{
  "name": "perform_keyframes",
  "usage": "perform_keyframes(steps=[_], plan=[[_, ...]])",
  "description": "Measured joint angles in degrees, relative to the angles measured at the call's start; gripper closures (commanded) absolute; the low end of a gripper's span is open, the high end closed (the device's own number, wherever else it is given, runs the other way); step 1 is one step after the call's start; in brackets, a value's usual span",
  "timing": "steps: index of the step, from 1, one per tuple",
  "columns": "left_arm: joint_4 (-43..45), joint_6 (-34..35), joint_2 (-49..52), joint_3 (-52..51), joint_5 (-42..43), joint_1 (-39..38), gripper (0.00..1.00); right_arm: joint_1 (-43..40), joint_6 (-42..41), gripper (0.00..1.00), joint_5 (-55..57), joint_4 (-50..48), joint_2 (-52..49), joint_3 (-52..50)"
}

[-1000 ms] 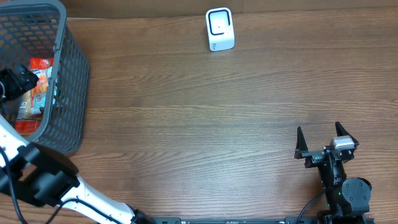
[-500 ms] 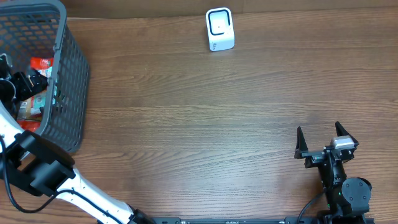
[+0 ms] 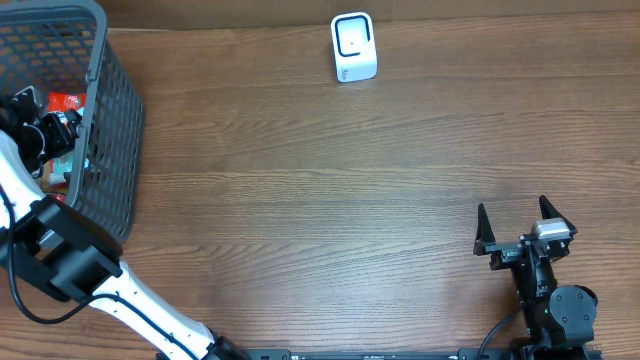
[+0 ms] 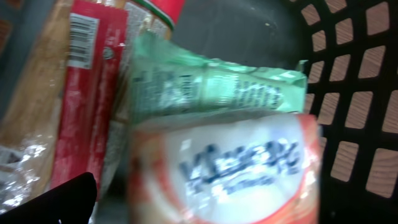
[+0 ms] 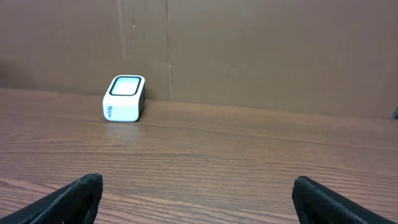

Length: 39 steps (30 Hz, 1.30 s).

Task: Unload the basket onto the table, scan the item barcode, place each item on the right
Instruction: 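Reach the left gripper into the grey basket toward the snacks, then grasp the green-and-orange snack packet with the left gripper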

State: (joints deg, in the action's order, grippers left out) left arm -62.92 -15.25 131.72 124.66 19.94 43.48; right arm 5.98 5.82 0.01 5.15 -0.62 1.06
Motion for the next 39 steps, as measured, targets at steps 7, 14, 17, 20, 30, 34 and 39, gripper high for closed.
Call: perform_keyframes(steps=[7,14,17,20,30,34,39], plan=[[-0.04,-0.02,0.00,0.00,-0.92,-1.14,0.00,0.00,-0.02,0.00,-0.02,-0.02,0.00,0.00],[-0.09,-0.02,0.00,0.00,-1.97,-1.14,0.00,0.00,-0.04,0.00,-0.02,0.00,0.00,0.00],[-0.28,-0.02,0.00,0.00,-2.16,-1.14,0.00,0.00,-0.02,0.00,0.00,0.00,0.00,0.00],[-0.57,-0.02,0.09,0.00,-2.25,-1.14,0.00,0.00,-0.04,0.00,0.00,-0.02,0.00,0.00],[-0.50,-0.02,2.62,-0.02,-3.50,-1.14,0.00,0.00,-0.02,0.00,-0.02,0.02,0.00,0.00],[-0.31,-0.02,3.34,-0.02,-3.56,-1.14,0.00,0.00,-0.02,0.00,0.00,0.02,0.00,0.00],[-0.26,-0.13,3.74,0.00,-3.67,-1.14,0.15,0.02,-0.04,0.00,0.00,0.02,0.00,0.00]])
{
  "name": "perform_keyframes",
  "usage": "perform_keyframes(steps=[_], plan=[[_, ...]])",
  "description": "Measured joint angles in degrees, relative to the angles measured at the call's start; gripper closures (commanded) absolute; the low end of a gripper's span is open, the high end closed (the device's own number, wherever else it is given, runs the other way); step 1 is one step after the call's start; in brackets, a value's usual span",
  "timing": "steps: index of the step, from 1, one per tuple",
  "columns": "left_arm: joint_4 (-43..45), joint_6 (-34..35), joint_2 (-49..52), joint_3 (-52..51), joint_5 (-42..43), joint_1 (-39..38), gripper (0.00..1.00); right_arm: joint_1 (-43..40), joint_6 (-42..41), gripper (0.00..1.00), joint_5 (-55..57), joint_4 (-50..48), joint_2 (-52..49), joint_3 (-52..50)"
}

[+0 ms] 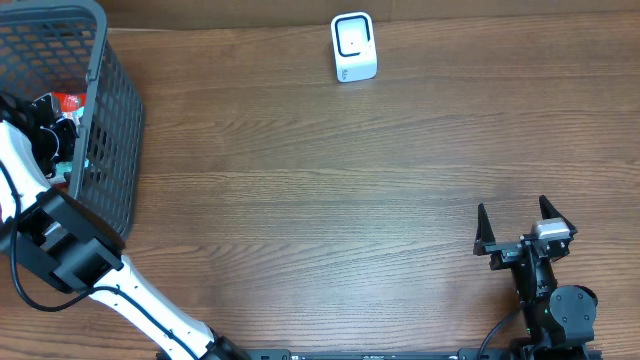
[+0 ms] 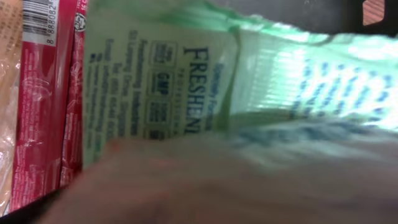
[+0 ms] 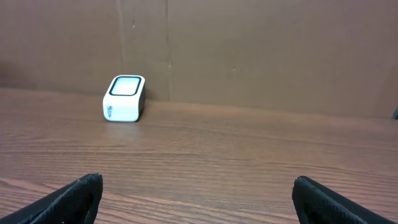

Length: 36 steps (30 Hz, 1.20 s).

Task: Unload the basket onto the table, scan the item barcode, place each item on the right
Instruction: 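Grasp the green-and-orange snack packet with the left gripper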

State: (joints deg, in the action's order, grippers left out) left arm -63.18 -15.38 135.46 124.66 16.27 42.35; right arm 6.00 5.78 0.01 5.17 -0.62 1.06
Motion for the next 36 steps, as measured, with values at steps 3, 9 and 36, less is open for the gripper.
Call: perform_keyframes(steps=[3,9,36], plan=[[-0.09,-0.15,0.35,0.00,0.07,0.00,0.28,-0.02,0.02,0.00,-0.02,-0.02,0.00,0.00],[-0.17,-1.05,0.44,0.31,-0.07,-0.28,0.50,-0.02,0.02,0.00,-0.02,-0.04,0.00,0.00],[-16.41,5.40,3.30,27.52,-1.11,-0.35,0.58,-0.02,0.02,0.00,0.00,-0.04,0.00,0.00]])
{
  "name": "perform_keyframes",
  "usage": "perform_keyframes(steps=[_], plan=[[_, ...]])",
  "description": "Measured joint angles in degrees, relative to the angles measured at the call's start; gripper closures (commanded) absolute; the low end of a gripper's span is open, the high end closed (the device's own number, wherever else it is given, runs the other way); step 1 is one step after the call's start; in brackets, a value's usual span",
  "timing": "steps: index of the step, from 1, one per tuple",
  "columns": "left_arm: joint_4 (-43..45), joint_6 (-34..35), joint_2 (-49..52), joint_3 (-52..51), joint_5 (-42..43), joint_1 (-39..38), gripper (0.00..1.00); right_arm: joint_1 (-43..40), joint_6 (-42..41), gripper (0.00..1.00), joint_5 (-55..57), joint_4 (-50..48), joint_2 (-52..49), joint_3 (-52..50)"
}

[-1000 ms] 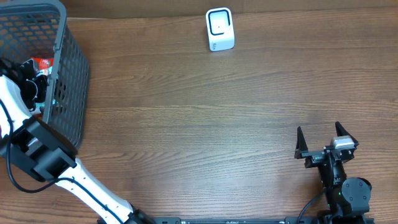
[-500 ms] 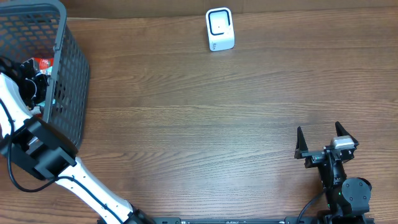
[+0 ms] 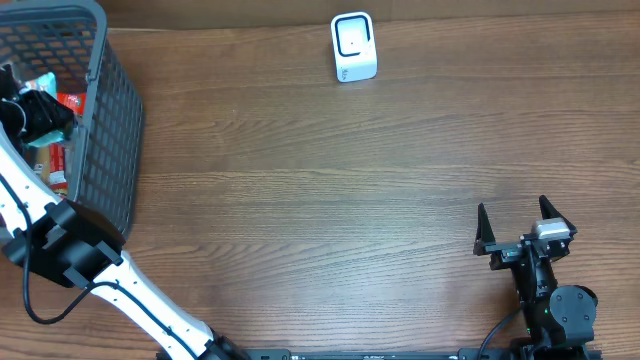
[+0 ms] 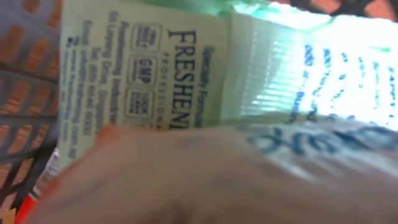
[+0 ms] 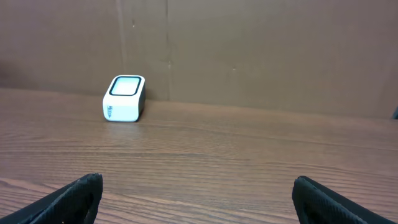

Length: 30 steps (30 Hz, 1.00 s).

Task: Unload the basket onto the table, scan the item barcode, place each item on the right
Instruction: 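Grasp the green-and-orange snack packet with the left gripper, then lift the packet out and carry it toward the scanner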

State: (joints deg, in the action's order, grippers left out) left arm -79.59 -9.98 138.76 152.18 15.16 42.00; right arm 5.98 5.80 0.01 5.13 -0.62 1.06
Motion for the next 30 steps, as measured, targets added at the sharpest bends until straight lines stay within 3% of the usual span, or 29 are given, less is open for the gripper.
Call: perform_keyframes(steps=[7,19,24,29,30], plan=[[-0.42,5.31,-6.12,0.35,0.00,-0.02,0.58,0.00,0.02,0.00,-0.02,0.04,0.00,0.00],[-4.22,11.02,-29.29,2.32,0.04,-3.19,0.58,0.00,0.00,0.00,0.00,0.00,0.00,0.00],[-10.23,11.52,-34.77,2.82,0.02,-8.35,0.63,0.00,0.00,0.00,-0.02,0.04,0.00,0.00],[-17.07,11.58,-35.32,2.80,-0.83,-15.80,0.80,0.00,0.02,0.00,-0.02,0.02,0.00,0.00],[-17.46,11.58,-35.08,2.71,-1.01,-17.31,0.80,0.00,0.00,0.00,-0.02,0.00,0.00,0.00]])
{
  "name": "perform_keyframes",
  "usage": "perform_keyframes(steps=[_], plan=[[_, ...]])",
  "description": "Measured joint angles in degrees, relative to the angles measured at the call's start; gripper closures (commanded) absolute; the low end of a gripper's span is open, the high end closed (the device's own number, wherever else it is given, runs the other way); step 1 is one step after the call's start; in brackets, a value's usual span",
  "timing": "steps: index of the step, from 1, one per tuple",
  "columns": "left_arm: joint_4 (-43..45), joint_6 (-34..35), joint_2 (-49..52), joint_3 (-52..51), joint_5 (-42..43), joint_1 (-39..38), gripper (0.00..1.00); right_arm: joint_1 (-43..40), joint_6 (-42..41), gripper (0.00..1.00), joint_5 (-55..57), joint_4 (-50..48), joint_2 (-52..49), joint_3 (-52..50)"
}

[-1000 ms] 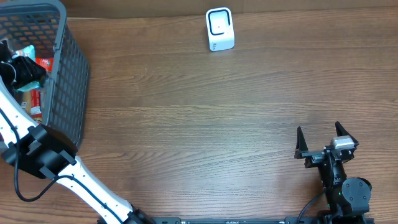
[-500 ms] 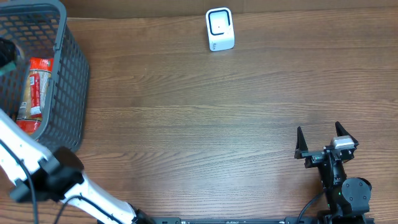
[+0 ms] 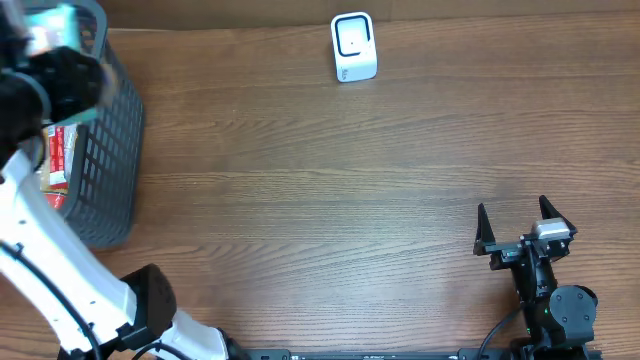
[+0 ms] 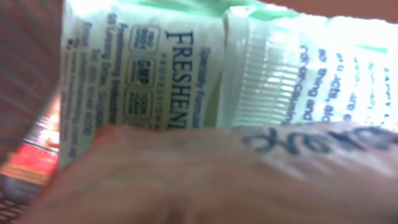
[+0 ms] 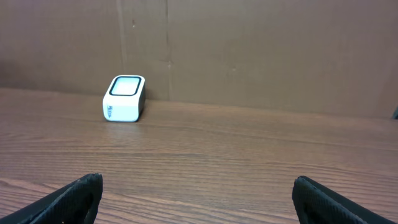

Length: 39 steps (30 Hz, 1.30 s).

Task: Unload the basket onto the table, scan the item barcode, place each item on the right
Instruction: 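Lift the packet out and carry it toward the scanner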

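Note:
My left gripper (image 3: 55, 45) hangs high over the far left corner of the grey basket (image 3: 110, 160), blurred and close to the overhead camera. It is shut on a green packet (image 3: 55, 20). This green packet (image 4: 186, 68), printed "FRESHEN", fills the left wrist view and hides the fingers. A blurred white-and-orange packet (image 4: 236, 180) with blue lettering lies across the bottom, right at the lens. The white scanner (image 3: 353, 47) stands at the table's far edge. My right gripper (image 3: 516, 222) rests open at the near right, facing the scanner (image 5: 124, 98).
Red packets (image 3: 57, 150) lie inside the basket, and a red one (image 4: 31, 155) shows below the green packet. A brown cardboard wall (image 5: 249, 50) stands behind the scanner. Bare wooden table (image 3: 330, 200) stretches between basket, scanner and right arm.
My left gripper has risen from inside the basket to above its rim, the green packet still in it. The basket mesh no longer shows behind the packet. The right arm has not moved.
My left gripper first hovered in the basket over a green packet and a white-and-orange one. Then it was pressed close on the green packet. Later the packet hung off the pile with mesh behind it, and now it is above the rim. The right gripper stayed open throughout.

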State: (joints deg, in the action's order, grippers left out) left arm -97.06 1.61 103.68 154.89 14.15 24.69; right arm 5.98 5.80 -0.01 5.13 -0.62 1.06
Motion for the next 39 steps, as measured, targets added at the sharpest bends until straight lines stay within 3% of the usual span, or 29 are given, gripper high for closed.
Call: perform_keyframes(steps=[10,18,31,39], plan=[[0.02,3.10,0.28,-9.33,-4.17,-17.73,0.80,0.00,0.02,0.00,0.00,0.02,0.00,0.00],[2.78,12.22,0.42,-26.75,-13.31,-34.99,0.84,0.00,-0.02,0.00,0.00,0.04,0.00,0.00],[28.33,36.48,0.74,-62.16,-16.06,-51.45,0.92,0.00,0.00,0.00,0.02,0.02,0.00,0.00],[44.83,42.60,0.92,-75.45,-16.22,-55.56,0.91,0.02,0.00,0.00,0.00,0.00,0.00,0.00]])
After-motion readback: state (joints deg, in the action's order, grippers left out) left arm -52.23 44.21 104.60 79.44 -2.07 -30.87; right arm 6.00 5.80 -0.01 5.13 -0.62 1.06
